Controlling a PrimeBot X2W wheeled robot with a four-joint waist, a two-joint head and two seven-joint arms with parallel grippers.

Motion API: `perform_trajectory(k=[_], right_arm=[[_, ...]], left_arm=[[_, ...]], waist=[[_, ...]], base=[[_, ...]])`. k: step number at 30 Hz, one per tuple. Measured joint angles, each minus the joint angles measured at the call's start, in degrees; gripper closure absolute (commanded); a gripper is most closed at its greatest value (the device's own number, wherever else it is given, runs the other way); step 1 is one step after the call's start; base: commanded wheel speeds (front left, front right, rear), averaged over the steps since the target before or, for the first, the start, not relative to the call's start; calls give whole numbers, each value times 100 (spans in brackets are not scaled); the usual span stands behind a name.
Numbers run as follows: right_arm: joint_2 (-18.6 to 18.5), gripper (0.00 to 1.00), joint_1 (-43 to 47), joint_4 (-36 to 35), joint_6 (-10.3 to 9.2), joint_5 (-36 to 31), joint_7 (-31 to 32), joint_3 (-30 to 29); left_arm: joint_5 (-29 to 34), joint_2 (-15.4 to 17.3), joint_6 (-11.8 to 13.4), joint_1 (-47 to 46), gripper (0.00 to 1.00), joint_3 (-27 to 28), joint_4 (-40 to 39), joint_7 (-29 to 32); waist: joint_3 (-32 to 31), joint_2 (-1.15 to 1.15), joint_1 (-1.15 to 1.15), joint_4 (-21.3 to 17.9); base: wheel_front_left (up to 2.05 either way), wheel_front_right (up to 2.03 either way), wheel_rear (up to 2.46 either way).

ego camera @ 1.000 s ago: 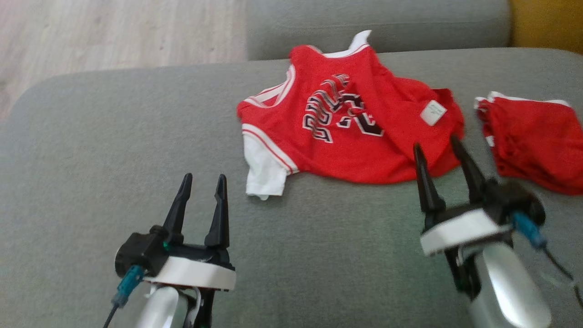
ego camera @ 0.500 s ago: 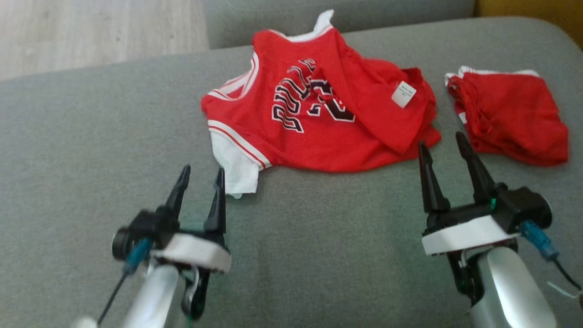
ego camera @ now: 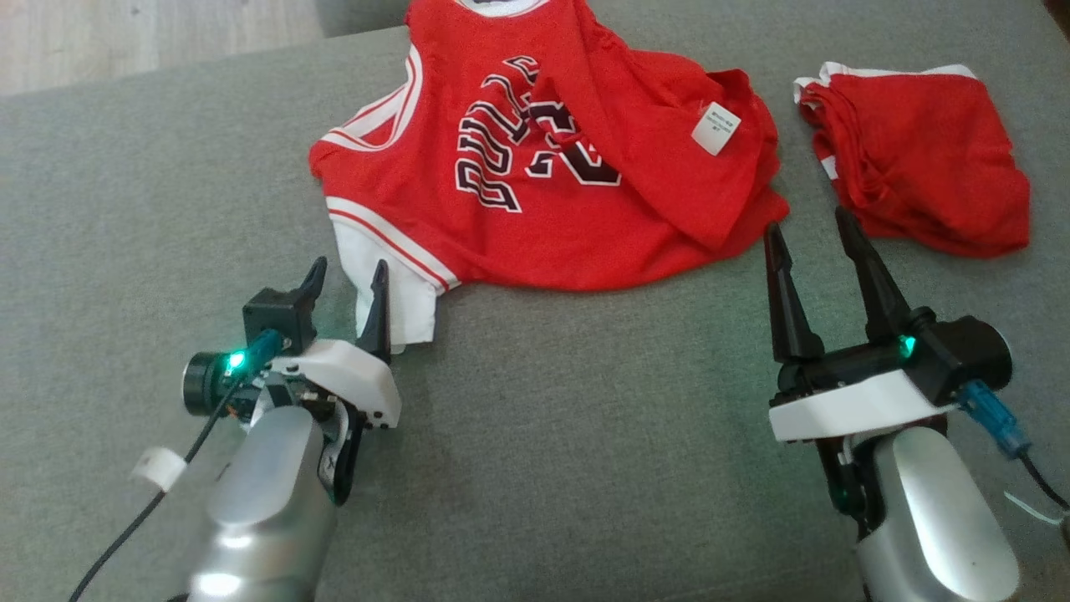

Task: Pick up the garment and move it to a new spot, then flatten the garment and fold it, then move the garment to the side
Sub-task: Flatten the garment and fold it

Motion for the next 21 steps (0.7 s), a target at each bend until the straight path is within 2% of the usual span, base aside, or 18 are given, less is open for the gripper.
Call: perform_trajectory(k=[8, 9, 10, 13, 16, 21], right_arm=[[1, 0, -30, -40, 0, 40, 0, 70], [1, 0, -38, -49, 0, 45, 0, 70], [1, 0, -74, -53, 0, 45, 0, 69], [1, 0, -102, -47, 0, 45, 0, 54], [1, 0, -102, -22, 0, 45, 0, 54], [1, 0, -96, 68, 0, 44, 0, 60]], left_arm=[[42, 14, -38, -341, 0, -122, 708, 154], [41, 15, -48, -378, 72, -119, 751, 138], [25, 16, -59, -444, 100, -100, 804, -38], [-77, 23, 20, -449, 100, 31, 791, -422], [-144, 66, 82, -444, 100, 148, 675, -561], [-185, 188, 218, -292, 100, 533, -252, -643]], waist=[[144, 0, -1, -154], [153, 0, -1, -162], [157, 0, 0, -159], [132, 0, -1, -103], [100, 0, -1, -40], [-18, 0, -1, 189]], base=[[0, 0, 0], [0, 0, 0], [0, 0, 0], [0, 0, 0], [0, 0, 0], [0, 0, 0]])
